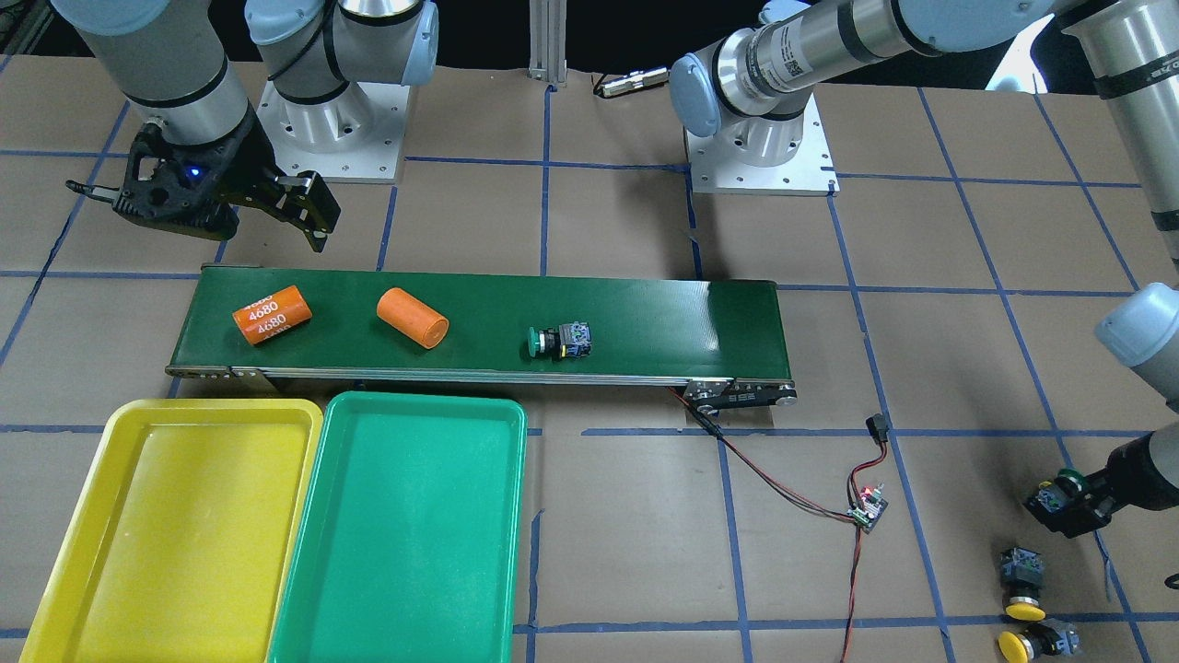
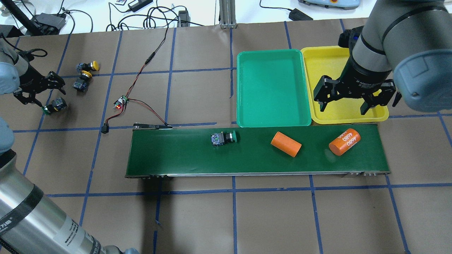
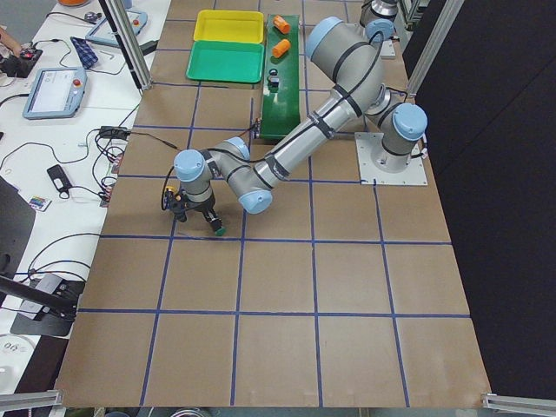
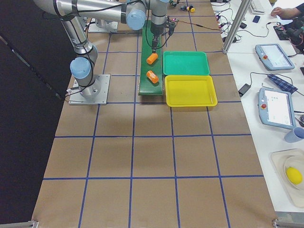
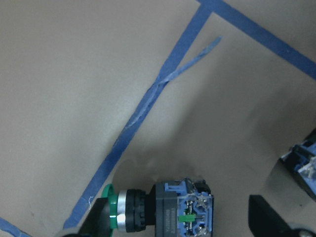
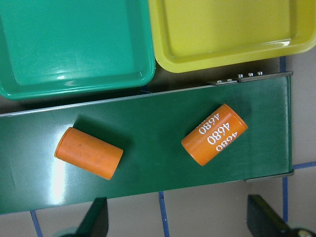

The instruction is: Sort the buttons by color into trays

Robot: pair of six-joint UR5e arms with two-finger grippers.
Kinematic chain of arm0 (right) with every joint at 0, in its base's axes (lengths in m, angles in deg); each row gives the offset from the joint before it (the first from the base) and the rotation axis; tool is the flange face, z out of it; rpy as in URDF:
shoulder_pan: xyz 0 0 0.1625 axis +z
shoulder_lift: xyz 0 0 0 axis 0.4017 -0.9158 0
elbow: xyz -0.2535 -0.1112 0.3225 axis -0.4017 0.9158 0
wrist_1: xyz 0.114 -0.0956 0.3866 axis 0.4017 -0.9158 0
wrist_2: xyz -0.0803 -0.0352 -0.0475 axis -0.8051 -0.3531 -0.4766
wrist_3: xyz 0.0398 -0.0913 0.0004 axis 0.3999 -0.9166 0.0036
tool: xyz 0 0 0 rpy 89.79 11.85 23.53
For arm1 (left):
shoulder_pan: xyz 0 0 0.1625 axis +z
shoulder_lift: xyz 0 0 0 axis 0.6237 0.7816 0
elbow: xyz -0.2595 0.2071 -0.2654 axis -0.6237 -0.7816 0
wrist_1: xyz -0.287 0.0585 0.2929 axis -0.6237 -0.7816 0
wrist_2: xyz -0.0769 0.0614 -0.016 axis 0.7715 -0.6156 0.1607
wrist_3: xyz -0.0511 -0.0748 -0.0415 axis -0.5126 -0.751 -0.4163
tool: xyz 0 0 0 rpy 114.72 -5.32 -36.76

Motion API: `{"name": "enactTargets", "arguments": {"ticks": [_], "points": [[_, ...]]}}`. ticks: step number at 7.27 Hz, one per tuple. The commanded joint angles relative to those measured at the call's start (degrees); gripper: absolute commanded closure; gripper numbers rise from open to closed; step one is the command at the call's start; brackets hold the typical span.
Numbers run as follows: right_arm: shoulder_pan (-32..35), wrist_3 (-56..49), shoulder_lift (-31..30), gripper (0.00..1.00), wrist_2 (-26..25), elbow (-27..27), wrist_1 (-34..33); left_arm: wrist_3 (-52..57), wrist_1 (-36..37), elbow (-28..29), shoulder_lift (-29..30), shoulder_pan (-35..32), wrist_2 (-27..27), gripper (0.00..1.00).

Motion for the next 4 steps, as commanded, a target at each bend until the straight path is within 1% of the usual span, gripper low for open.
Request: {"name": "enactTargets", "arguments": {"ticks": [1,2,4], "points": [[-0.4,7.9,0.3,0.00,0.1,0.0,-0.4,0.0,-0.5,0.2,1.0,0.0,-0.6,0.00],[-0.8,10.5,0.2,0.00,0.1,0.0,-0.4,0.0,-1.9,0.3,0.2,-0.2,-1.8,0.00],[-0.8,18.4,-0.1,0.00,0.2,0.0,-0.3,-0.1,-2.7,0.3,-0.4,-0.5,-1.9,0.00]]}}
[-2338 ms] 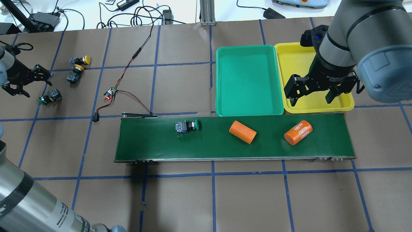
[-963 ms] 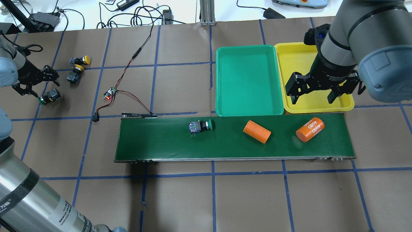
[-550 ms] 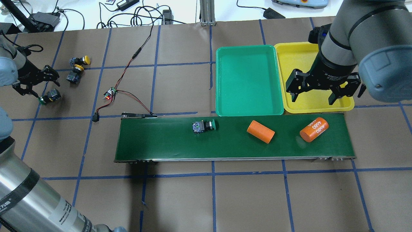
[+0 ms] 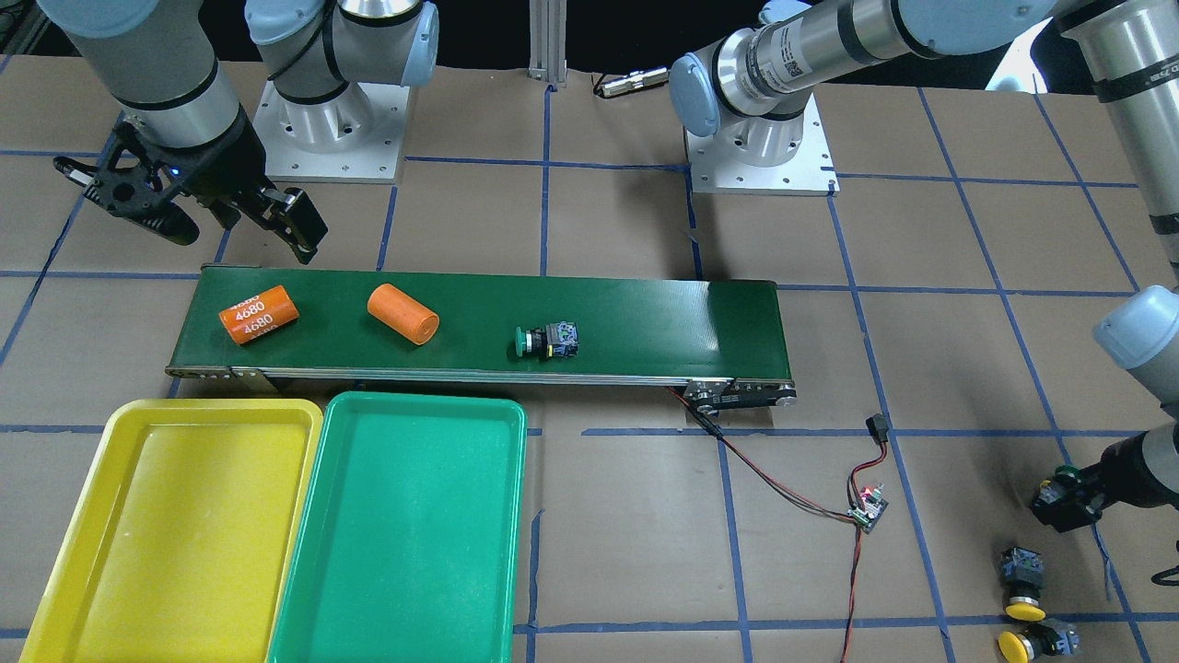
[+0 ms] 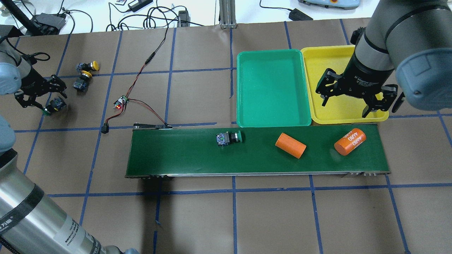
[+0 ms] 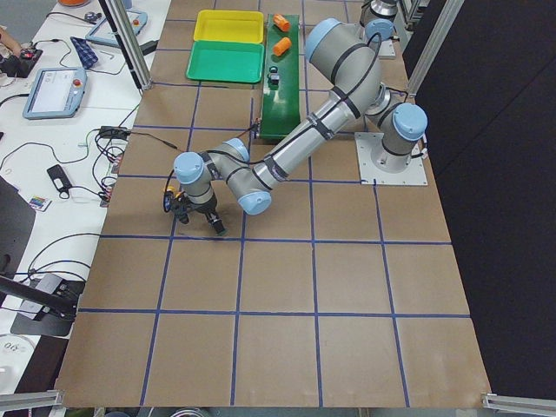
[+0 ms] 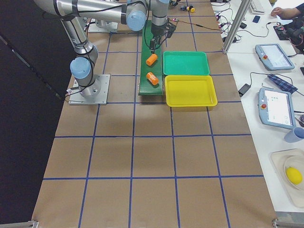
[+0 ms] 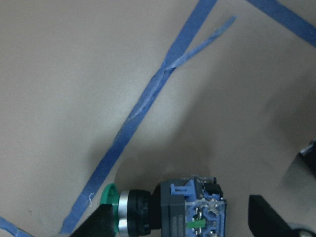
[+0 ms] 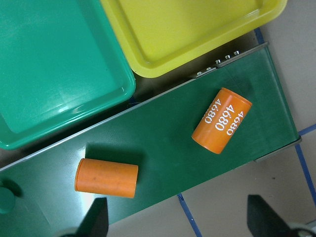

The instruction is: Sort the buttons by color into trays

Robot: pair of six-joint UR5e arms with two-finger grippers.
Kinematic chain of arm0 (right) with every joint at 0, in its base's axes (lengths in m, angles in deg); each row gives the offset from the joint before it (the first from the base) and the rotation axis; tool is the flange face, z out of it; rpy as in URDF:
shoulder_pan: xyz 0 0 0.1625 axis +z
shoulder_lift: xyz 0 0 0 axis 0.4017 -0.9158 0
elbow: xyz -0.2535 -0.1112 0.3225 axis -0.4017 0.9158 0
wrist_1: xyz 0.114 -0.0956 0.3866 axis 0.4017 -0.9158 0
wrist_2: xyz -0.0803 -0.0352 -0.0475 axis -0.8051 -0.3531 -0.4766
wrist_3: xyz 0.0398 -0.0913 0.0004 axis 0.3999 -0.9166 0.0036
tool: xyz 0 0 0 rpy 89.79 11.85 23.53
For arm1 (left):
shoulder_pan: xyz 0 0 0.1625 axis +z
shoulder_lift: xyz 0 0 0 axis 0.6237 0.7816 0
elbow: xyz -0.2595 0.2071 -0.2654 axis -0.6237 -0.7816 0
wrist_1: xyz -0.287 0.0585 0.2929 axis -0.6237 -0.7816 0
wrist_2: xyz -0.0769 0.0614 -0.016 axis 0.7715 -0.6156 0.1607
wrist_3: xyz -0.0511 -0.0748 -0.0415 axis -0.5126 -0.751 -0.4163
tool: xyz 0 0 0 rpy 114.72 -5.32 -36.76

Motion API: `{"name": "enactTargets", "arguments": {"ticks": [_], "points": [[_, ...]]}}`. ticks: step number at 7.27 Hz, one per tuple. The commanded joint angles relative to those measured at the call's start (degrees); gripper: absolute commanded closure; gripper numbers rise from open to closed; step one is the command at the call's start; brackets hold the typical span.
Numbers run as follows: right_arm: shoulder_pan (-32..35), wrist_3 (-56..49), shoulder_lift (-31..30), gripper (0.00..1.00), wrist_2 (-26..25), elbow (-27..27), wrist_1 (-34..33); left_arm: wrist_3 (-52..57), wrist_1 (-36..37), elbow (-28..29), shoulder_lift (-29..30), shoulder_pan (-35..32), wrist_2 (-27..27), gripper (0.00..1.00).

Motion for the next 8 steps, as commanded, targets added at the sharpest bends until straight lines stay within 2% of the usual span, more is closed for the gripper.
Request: {"name": "enactTargets", "arguments": {"ticks": [1,5,8], "points": [[-0.1,7.6,-0.1,0.00,0.7,0.0,0.0,0.0,-0.8,0.0,-0.6,-0.2,-0.2,0.00],[-0.1,13.3,-0.1,0.00,0.9,0.0,0.0,0.2,-1.2,0.4,-0.7,0.3,-0.2,0.00],[-0.1,13.2,-0.1,0.00,0.8,0.1,-0.1,0.6,-1.6,0.5,0.3,0.4,-0.2,0.00]]}}
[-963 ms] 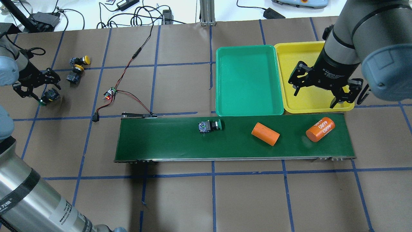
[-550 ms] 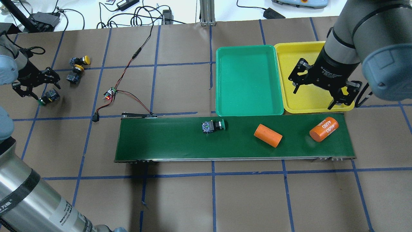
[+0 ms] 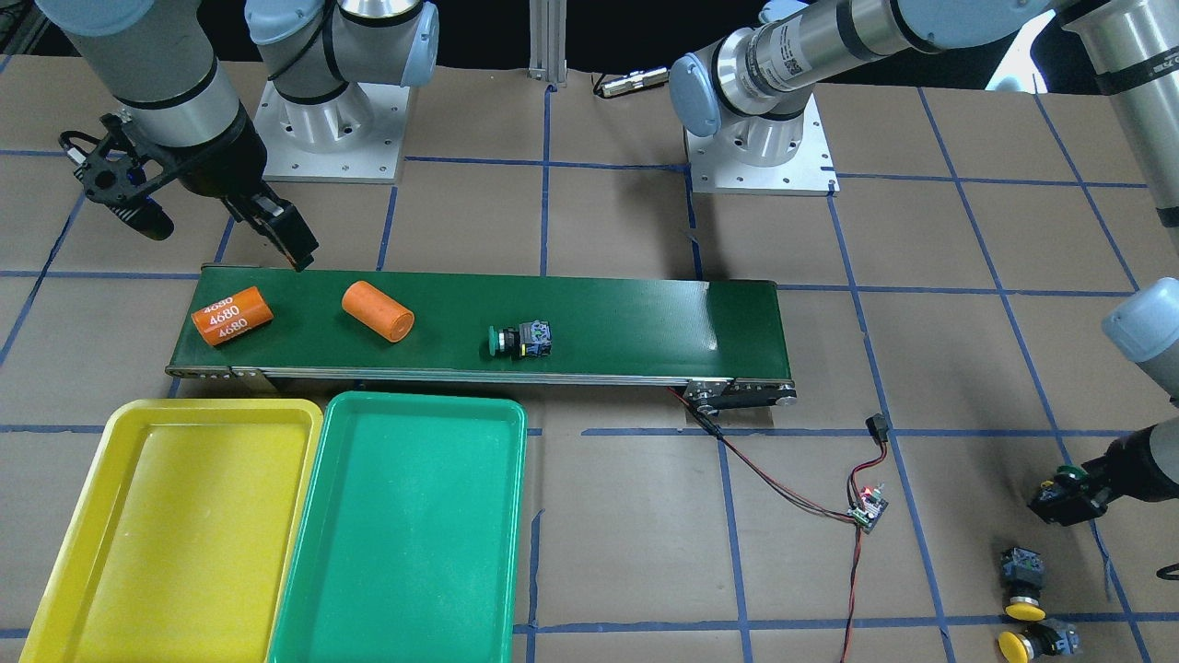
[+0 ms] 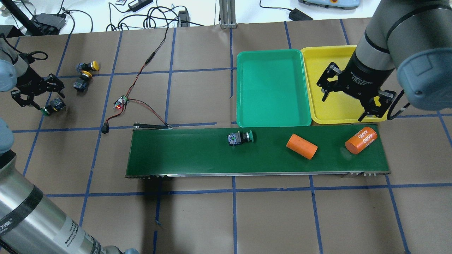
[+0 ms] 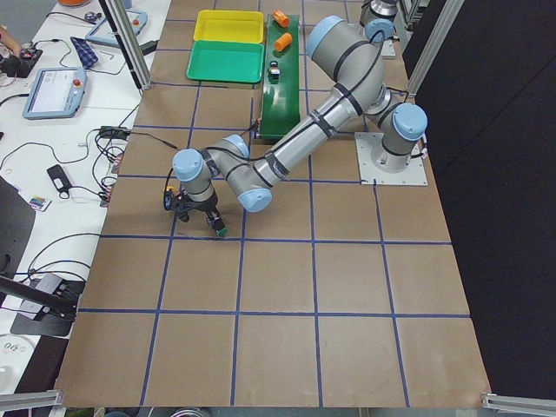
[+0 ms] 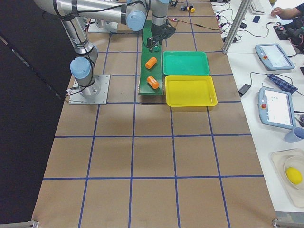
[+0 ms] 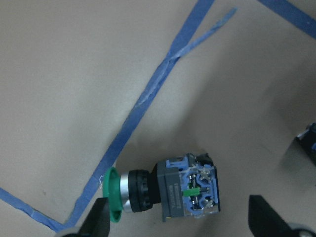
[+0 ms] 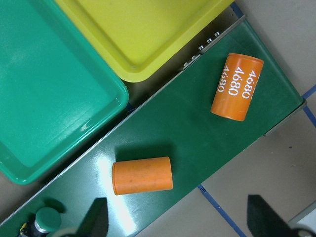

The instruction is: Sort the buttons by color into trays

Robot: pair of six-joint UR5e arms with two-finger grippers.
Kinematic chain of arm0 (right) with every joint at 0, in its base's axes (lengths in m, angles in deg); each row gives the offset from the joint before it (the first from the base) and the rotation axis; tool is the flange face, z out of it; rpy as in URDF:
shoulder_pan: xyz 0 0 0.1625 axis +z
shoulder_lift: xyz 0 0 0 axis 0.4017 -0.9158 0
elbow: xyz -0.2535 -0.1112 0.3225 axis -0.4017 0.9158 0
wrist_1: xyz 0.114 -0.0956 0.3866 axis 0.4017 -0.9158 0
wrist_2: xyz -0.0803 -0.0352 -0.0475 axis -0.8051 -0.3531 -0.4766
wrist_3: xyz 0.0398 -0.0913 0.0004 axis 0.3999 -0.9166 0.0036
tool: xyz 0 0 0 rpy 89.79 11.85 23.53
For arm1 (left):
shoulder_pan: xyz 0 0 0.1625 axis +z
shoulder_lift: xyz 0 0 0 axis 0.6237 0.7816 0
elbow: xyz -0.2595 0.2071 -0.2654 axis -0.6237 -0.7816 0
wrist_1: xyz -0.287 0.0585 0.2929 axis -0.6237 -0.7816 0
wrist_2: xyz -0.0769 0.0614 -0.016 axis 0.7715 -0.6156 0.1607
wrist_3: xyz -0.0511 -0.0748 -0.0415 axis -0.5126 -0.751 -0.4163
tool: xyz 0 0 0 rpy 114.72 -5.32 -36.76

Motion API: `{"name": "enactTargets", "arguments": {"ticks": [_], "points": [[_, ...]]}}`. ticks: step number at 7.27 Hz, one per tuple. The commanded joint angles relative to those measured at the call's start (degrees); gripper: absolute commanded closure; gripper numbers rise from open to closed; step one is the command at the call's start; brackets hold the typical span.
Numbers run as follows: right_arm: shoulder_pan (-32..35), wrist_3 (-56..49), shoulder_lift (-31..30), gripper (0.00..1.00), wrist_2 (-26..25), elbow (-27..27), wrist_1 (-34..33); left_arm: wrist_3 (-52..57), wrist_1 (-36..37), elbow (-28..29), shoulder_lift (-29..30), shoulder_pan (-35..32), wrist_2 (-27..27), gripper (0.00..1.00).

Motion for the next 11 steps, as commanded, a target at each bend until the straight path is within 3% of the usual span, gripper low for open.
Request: {"name": "enactTargets", "arguments": {"ticks": [1,8,11], "points": [[0.0,0.1,-0.1,0.00,-0.1,0.4,-0.1,0.4,0.6,0.2,1.4,0.9,0.1,0.00],[0.0,0.4,0.2,0.00,0.0,-0.6,0.5,0.3,-0.3,1.0,1.3,1.0,-1.2,0.00],[0.2,6.2,-0.5,0.00,2.4,-1.3,0.7,0.4,0.1,0.8,1.8,1.1,-1.2,0.00]]}}
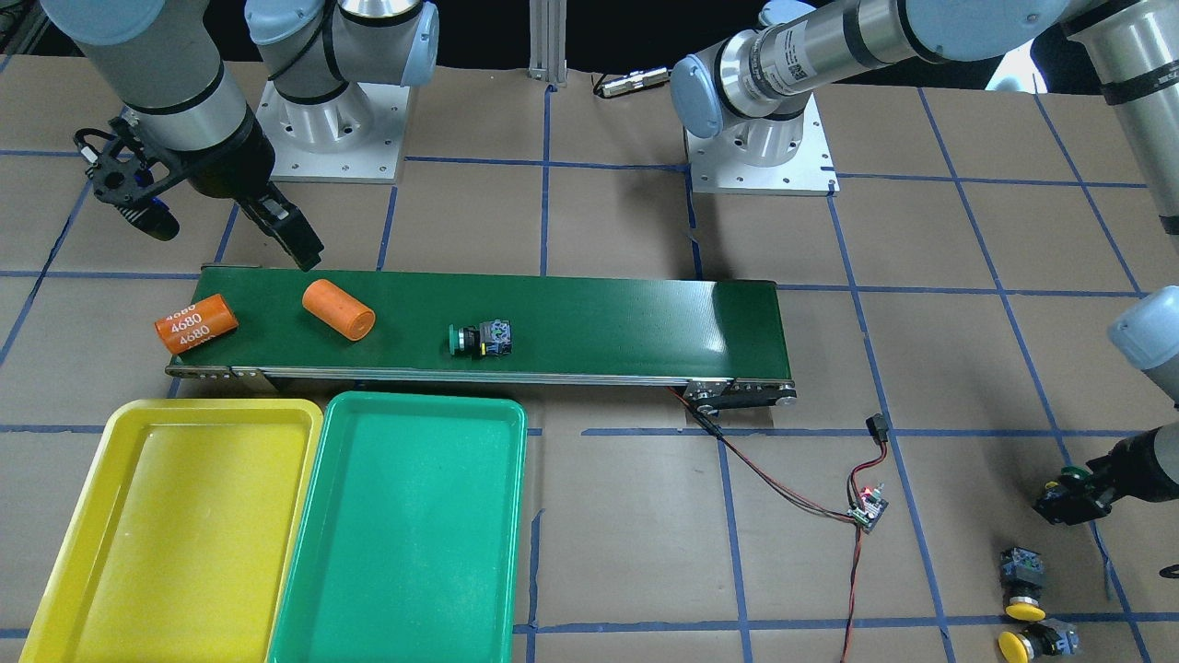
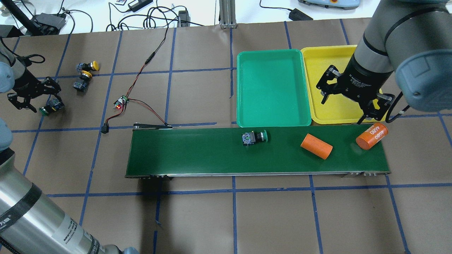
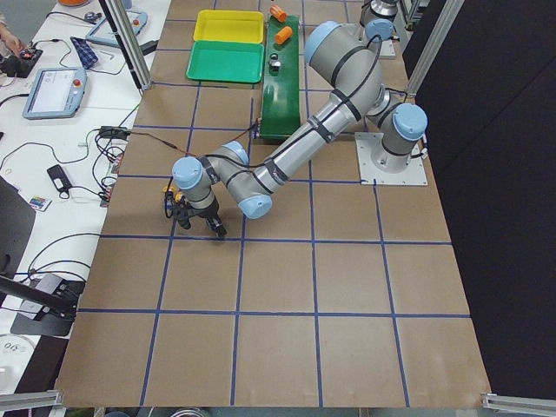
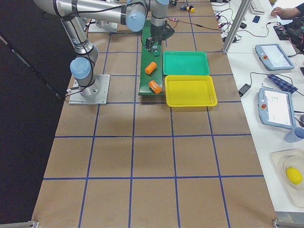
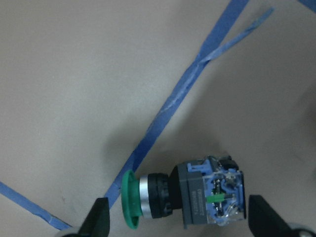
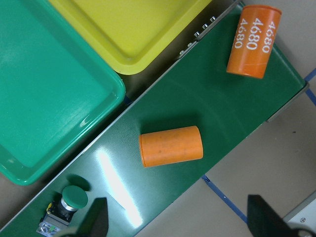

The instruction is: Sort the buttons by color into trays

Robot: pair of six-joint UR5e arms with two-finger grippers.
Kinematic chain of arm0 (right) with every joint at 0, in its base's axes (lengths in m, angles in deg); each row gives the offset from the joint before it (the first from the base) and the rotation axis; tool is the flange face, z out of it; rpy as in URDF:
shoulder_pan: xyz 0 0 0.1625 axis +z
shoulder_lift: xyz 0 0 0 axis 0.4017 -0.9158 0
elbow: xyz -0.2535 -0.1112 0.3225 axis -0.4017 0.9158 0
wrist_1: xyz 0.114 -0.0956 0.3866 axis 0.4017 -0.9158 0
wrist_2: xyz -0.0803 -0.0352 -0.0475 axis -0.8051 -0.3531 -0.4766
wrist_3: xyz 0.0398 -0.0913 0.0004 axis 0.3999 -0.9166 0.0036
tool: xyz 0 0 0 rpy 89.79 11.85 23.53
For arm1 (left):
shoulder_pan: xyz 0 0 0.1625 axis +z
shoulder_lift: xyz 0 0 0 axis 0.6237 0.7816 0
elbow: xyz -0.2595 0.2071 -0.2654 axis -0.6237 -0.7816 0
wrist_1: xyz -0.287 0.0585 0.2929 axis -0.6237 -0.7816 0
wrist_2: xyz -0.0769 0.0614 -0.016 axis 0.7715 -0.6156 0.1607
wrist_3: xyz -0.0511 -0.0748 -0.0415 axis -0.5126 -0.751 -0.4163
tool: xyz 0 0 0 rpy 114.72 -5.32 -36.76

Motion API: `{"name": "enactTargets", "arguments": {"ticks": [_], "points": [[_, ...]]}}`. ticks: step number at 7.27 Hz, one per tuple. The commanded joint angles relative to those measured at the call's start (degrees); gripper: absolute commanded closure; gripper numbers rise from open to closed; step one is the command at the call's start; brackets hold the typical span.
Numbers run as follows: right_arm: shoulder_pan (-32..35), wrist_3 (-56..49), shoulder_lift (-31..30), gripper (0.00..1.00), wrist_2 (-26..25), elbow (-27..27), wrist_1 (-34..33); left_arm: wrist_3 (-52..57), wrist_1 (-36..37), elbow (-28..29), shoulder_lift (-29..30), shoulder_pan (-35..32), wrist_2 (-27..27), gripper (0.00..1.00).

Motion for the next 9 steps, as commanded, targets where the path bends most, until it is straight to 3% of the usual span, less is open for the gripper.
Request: {"name": "enactTargets", "arguments": {"ticks": [1,2,4,6,7,8,9], "points": [[0.0,2.7,-0.4,0.00,0.9,-1.2,-0.2,0.1,0.5,-0.1,0.6,0.1,-0.7,0.01],[0.0,2.7,-0.4,0.00,0.9,-1.7,-0.2,0.0,0.4,0.0,0.6,0.1,-0.8,0.39],[0.3,2.7,-0.5,0.00,1.1,-2.7,-0.5,-0.2,-0.8,-0.2,-1.6,-0.8,-0.8,0.89],[0.5,10.6,-0.3,0.00,1.1,-2.8,-0.4,0.2,-10.6,-1.9,-9.9,-5.9,-0.7,0.87],[1.3,15.8,-0.5,0.00,0.9,-3.3,-0.3,2.3,-23.7,-3.5,-14.9,-10.7,-2.4,1.00],[2.8,18.3,-0.2,0.00,0.8,-4.2,-2.0,2.4,-30.2,-5.5,-19.4,-14.8,-2.4,1.00],[4.1,18.7,0.1,0.00,1.0,-5.9,-5.6,2.0,-30.2,-8.7,-23.5,-19.5,-2.3,1.00]]}}
